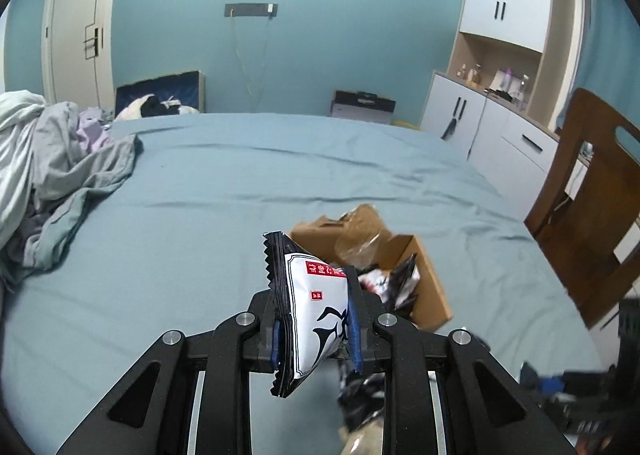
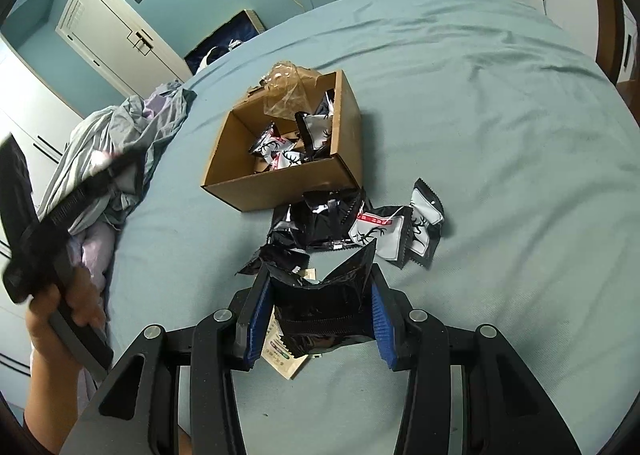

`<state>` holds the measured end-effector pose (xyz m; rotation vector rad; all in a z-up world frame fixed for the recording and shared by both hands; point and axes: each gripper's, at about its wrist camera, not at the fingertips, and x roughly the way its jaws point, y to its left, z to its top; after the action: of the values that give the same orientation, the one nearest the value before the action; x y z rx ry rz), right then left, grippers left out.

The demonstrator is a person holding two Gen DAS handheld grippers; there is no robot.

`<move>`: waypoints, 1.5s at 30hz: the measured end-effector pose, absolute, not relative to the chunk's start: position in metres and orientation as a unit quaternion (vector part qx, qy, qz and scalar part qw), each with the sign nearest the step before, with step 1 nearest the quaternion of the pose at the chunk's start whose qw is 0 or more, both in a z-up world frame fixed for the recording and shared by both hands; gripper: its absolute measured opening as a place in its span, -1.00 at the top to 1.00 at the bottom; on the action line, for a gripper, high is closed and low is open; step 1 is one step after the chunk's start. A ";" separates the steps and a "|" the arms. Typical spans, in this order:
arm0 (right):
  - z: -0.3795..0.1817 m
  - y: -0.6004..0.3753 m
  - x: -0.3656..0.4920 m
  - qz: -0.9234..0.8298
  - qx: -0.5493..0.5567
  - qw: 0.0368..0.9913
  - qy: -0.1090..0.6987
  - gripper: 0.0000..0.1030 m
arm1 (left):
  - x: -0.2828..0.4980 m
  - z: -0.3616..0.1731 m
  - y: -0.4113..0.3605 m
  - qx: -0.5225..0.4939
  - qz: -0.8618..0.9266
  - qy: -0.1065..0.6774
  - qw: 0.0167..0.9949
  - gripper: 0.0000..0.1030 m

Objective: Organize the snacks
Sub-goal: 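Carry both held packets over the box and release them inside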

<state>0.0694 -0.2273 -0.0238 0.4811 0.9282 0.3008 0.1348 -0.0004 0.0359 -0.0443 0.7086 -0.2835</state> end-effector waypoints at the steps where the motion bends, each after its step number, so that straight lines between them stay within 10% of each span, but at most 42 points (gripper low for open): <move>1: -0.024 -0.228 0.070 0.143 0.229 0.856 0.442 0.17 | 0.144 0.034 -0.003 -0.028 -0.137 0.348 0.927 0.55; 10: -0.031 -0.235 0.079 0.135 0.242 0.850 0.448 0.17 | 0.188 -0.013 -0.023 -0.069 -0.152 0.446 0.879 0.48; 13: -0.032 -0.236 0.082 0.131 0.243 0.851 0.447 0.17 | 0.183 -0.023 -0.027 -0.044 -0.138 0.470 0.871 -0.23; 18: -0.030 -0.236 0.080 0.131 0.244 0.853 0.442 0.17 | 0.153 -0.008 -0.018 -0.014 -0.128 0.450 0.884 -0.54; 45: 0.025 -0.228 0.096 0.153 0.246 0.868 0.403 0.17 | 0.094 -0.027 0.021 -0.001 -0.054 0.492 0.869 -0.75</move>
<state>0.0956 -0.2280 0.0253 0.5142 0.8432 0.3200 0.0943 0.0210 -0.0266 -0.0023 1.0287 -0.1133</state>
